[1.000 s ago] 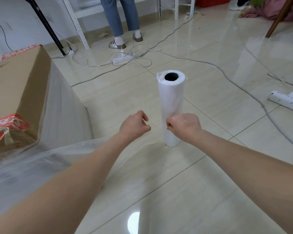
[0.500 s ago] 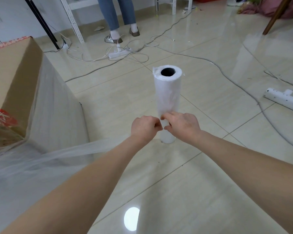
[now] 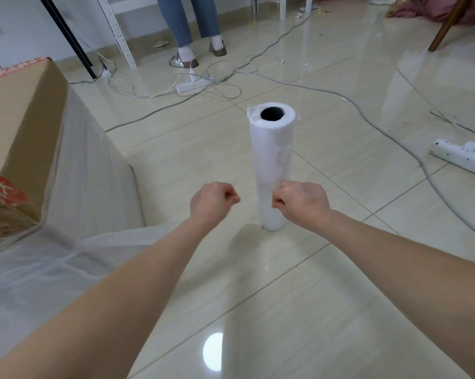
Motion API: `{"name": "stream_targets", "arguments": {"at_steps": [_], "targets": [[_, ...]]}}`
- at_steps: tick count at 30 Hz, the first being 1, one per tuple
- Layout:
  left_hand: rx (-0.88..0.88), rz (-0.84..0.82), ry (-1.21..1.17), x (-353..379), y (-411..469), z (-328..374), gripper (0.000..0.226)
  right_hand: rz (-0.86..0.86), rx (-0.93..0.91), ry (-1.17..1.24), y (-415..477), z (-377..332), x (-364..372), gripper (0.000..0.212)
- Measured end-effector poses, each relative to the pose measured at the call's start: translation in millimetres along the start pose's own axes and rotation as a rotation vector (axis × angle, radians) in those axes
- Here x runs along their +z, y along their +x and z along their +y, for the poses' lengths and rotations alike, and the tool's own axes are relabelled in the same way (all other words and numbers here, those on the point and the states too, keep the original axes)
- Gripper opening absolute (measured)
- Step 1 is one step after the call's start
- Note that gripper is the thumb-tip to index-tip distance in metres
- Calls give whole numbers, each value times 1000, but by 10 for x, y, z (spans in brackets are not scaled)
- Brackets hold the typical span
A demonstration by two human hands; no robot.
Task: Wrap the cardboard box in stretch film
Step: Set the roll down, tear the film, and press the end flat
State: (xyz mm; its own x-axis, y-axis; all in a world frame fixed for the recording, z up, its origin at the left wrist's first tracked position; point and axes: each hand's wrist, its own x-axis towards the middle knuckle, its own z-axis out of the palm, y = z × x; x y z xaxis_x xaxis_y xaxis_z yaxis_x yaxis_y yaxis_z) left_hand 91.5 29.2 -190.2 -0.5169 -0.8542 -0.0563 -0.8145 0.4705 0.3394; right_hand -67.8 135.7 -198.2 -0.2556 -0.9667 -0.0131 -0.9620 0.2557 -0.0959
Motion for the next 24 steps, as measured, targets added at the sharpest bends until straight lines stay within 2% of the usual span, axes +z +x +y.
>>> {"name": "stream_targets", "arguments": {"at_steps": [8, 10, 13, 15, 19, 20, 23, 24], "targets": [[-37, 43, 128, -52, 3, -298, 18, 3, -11, -42, -48, 32, -15, 27], [43, 57, 157, -45, -12, -280, 25, 10, 7, -24, -55, 62, -22, 25], [222, -35, 198, 10, -38, -69, 34, 15, 19, -23, -56, 74, -21, 24], [243, -47, 205, 93, -52, 116, 34, 24, 25, -22, -49, 68, -21, 24], [243, -162, 317, 343, -93, 371, 66, 16, 24, -25, -63, 61, -5, 26], [230, -176, 344, 383, -92, 387, 63, 13, 23, -24, -68, 59, -3, 26], [176, -112, 263, 374, -64, 364, 27, 7, 29, -11, -78, 90, 3, 25], [164, -104, 229, 355, -63, 346, 23, 4, 30, -7, -83, 104, 2, 24]]}}
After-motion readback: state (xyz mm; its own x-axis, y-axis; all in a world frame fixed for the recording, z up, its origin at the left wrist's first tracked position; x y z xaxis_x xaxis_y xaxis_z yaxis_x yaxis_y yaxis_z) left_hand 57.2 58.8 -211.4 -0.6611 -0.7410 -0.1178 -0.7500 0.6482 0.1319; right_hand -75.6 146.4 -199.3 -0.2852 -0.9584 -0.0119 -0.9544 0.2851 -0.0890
